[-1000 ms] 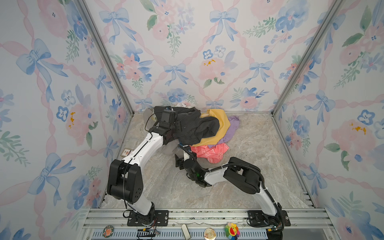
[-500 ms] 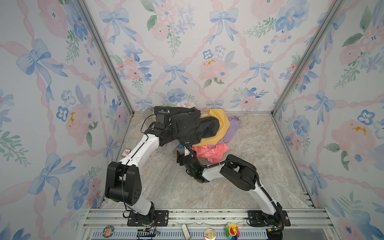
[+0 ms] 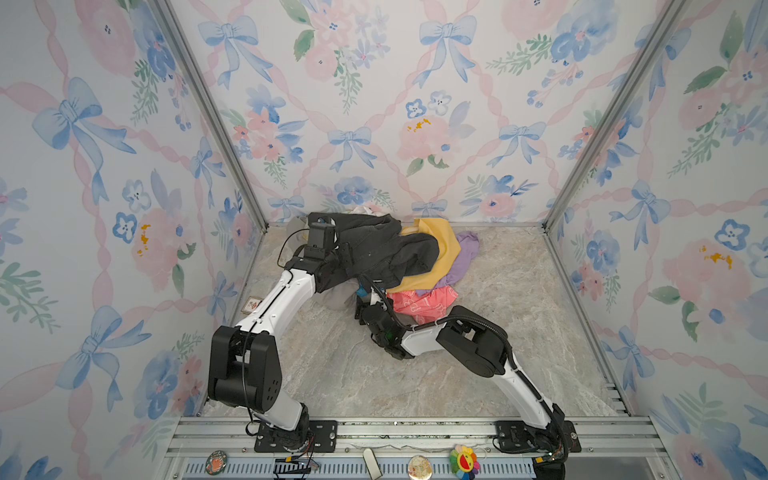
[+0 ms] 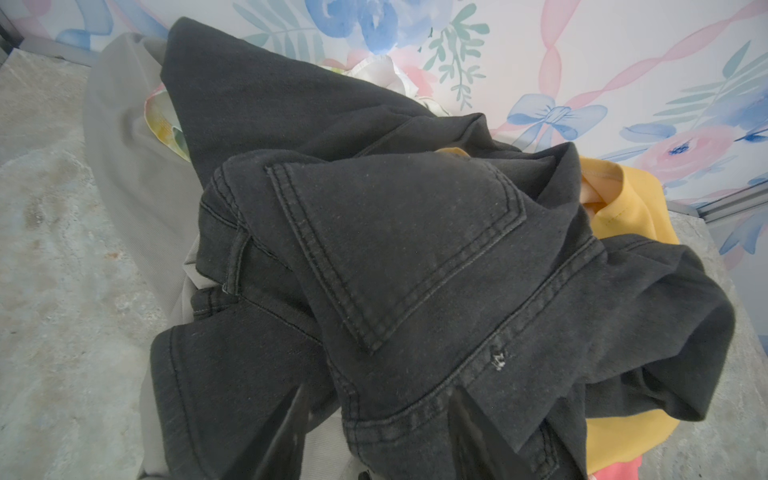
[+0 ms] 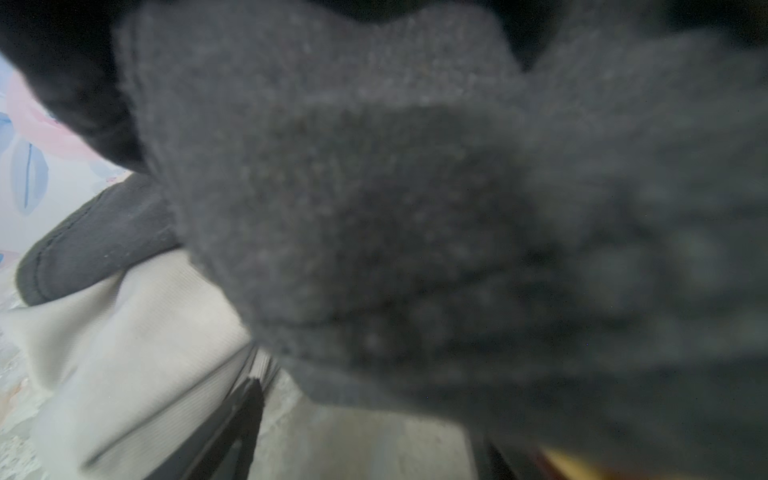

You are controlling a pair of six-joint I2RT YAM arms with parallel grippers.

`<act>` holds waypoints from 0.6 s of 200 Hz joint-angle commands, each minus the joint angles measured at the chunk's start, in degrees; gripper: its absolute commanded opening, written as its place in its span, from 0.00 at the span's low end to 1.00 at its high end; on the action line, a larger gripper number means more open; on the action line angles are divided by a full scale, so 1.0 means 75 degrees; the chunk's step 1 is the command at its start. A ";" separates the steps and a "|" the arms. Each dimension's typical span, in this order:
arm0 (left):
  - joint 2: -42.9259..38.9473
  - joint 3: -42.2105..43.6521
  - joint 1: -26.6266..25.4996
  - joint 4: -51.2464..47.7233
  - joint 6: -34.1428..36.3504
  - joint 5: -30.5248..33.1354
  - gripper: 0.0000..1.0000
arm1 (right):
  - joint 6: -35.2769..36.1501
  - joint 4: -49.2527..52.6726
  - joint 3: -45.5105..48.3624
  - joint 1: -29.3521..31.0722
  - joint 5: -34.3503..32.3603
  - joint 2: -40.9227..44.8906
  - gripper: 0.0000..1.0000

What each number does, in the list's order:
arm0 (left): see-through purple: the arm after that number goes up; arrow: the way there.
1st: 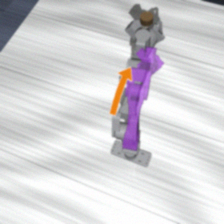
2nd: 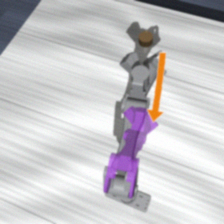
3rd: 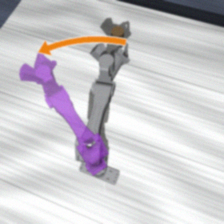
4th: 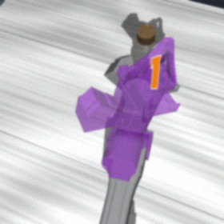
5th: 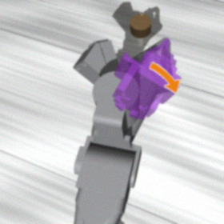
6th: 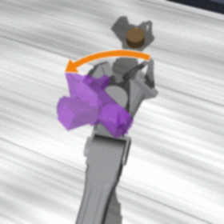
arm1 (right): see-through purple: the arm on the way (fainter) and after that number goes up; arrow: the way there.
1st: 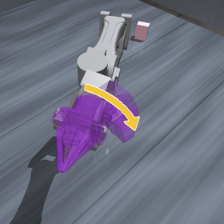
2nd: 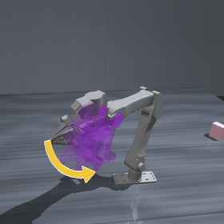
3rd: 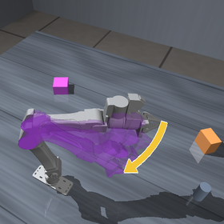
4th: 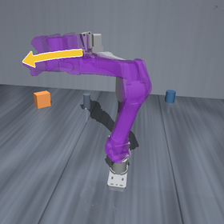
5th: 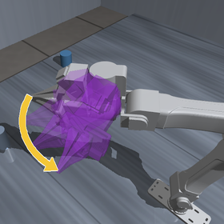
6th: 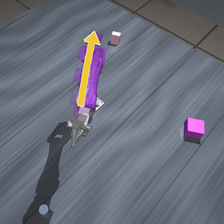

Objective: Pick out a specific cloth from the pile

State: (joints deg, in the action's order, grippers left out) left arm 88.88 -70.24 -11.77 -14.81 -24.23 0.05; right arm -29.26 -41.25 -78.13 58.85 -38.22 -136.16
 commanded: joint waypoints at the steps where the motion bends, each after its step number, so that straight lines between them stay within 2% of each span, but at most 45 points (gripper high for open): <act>1: -0.0255 0.0142 0.0065 0.0099 -0.0048 -0.0091 0.56 | -0.0213 0.0173 -0.0269 -0.0153 -0.0072 -0.0299 0.79; 120: -0.0217 0.0177 0.0078 0.0111 -0.0026 -0.0007 0.55 | -0.0651 0.1194 -0.1043 -0.0241 0.0207 -0.0688 0.76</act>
State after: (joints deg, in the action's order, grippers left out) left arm 88.86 -69.84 -11.60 -14.68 -24.23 -0.05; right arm -31.79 -36.34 -84.42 58.08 -37.76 -138.63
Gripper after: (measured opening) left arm 0.557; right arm 0.771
